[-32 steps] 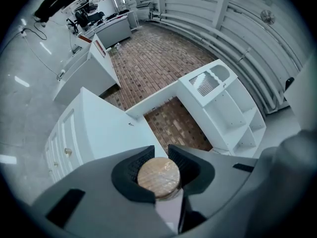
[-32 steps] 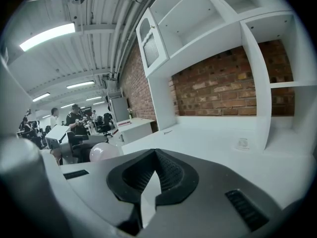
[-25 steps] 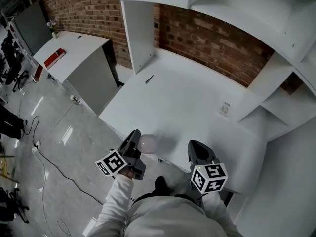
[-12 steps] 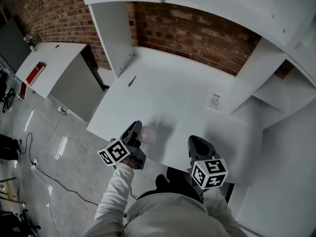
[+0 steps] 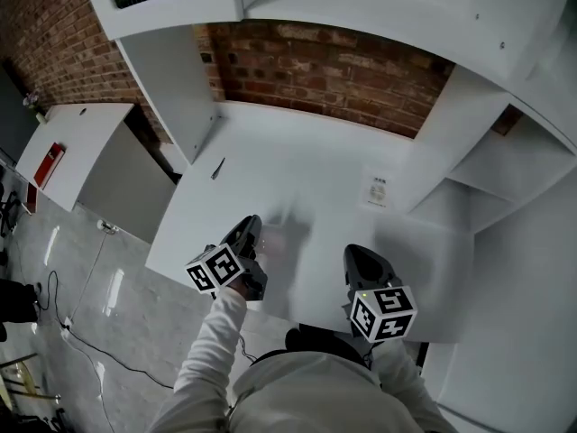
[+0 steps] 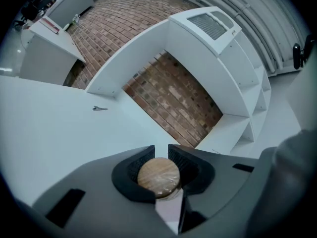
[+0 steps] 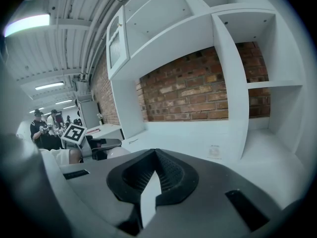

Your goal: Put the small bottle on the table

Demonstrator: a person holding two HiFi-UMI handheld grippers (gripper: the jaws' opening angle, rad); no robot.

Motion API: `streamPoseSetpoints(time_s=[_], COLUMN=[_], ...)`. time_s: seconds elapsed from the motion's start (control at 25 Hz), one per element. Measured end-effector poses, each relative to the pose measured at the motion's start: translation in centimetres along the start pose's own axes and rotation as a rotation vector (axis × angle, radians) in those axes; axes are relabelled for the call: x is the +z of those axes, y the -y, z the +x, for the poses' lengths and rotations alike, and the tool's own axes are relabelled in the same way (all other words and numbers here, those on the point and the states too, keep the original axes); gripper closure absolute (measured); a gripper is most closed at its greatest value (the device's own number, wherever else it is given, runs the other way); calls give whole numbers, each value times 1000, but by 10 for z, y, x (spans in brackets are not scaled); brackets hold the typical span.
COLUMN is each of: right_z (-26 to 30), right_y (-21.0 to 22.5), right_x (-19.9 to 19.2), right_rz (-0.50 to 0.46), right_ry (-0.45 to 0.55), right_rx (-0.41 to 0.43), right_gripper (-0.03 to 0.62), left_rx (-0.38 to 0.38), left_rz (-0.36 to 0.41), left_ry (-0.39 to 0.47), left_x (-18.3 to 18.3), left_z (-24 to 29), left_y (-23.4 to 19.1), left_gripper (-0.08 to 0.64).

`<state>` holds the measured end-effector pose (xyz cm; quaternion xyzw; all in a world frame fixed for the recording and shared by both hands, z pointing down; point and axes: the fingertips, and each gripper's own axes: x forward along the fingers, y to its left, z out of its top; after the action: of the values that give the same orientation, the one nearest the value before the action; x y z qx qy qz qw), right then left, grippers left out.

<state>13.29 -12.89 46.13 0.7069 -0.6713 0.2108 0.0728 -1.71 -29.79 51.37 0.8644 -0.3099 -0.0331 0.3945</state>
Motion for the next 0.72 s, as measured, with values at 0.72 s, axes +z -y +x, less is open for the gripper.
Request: streamPoseSetpoints(time_s=[0.72], right_z=[37], right_y=[46], right_x=[10], right_rz=[42], right_ry=[-31], right_rx=[-46], right_gripper=[565], left_rx=[44], left_rz=[229], left_ry=[-149], left_x=[-4], left_z=[115], left_y=[-8], left_gripper=[466])
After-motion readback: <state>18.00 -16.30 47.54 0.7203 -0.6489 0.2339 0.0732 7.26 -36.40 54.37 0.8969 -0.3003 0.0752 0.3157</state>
